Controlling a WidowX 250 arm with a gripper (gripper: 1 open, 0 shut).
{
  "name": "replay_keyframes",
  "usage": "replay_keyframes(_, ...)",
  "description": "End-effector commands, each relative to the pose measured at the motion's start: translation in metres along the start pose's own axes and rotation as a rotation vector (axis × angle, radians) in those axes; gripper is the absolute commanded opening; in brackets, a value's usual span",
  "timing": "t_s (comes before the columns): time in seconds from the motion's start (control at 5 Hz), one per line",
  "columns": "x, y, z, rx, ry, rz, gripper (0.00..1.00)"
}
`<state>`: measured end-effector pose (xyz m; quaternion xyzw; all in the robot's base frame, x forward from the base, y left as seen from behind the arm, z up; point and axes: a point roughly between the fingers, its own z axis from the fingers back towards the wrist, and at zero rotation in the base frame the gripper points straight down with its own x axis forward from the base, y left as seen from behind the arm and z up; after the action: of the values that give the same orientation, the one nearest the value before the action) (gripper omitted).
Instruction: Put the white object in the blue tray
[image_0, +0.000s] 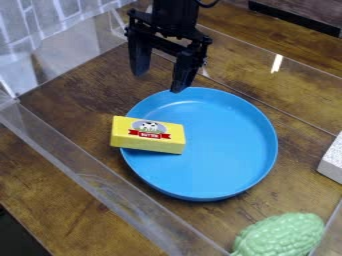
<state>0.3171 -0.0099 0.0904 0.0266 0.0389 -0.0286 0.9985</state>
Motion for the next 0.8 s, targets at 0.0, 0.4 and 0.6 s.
replay_keyframes(0.0, 0.002, -0.012, 0.005, -0.003, -0.026, -0.031, 1.00)
replay_keyframes(0.4, 0.000, -0.062, 0.010, -0.024, -0.067, -0.117, 1.00)
replay_keyframes(0.6, -0.006, -0.091, 0.015, -0.033, -0.096, -0.163, 1.00)
